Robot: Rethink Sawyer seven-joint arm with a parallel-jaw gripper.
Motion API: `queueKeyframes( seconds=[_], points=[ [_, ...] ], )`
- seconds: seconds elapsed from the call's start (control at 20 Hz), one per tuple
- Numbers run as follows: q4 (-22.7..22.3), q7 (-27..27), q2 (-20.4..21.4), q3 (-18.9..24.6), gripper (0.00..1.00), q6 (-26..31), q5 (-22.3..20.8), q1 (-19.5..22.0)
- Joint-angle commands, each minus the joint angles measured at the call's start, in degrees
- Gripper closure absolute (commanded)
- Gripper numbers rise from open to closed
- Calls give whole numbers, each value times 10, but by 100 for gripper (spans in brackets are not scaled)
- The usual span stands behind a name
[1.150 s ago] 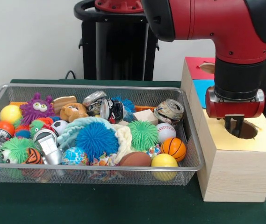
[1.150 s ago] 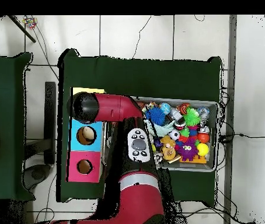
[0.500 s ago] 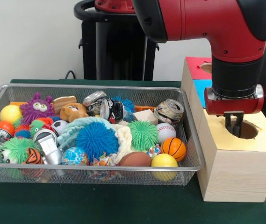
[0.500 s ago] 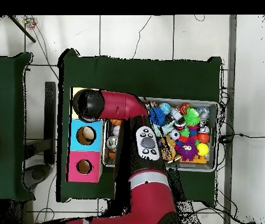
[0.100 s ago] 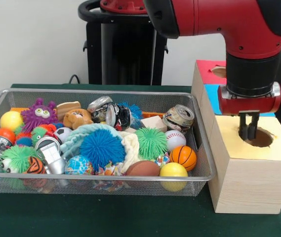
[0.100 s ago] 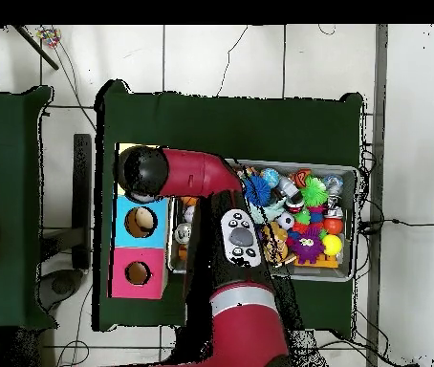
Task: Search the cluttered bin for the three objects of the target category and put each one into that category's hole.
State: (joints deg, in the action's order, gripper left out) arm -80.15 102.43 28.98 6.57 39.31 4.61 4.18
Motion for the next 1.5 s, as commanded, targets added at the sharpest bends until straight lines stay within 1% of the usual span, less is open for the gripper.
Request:
queueKeyframes(
  seconds=[0.05,0.25,0.4,0.6,0.8,0.85,0.95,1.1,1.25,1.5],
  points=[
    [-51,90,-4,-7,100,63,-6,-26],
    [-52,99,-8,-18,100,57,-6,-39],
    [-57,101,-3,-21,100,48,-1,-44],
    [-40,86,9,-50,100,35,-29,-56],
    [-40,56,23,-55,100,34,-39,-45],
    [-28,30,35,-61,100,57,-50,-31],
    [-12,5,43,-67,100,81,-63,-17],
    [5,-15,50,-64,100,97,-69,9],
    [38,-30,42,-57,100,114,-81,33],
    [93,-39,12,-34,100,131,-88,68]
  ],
)
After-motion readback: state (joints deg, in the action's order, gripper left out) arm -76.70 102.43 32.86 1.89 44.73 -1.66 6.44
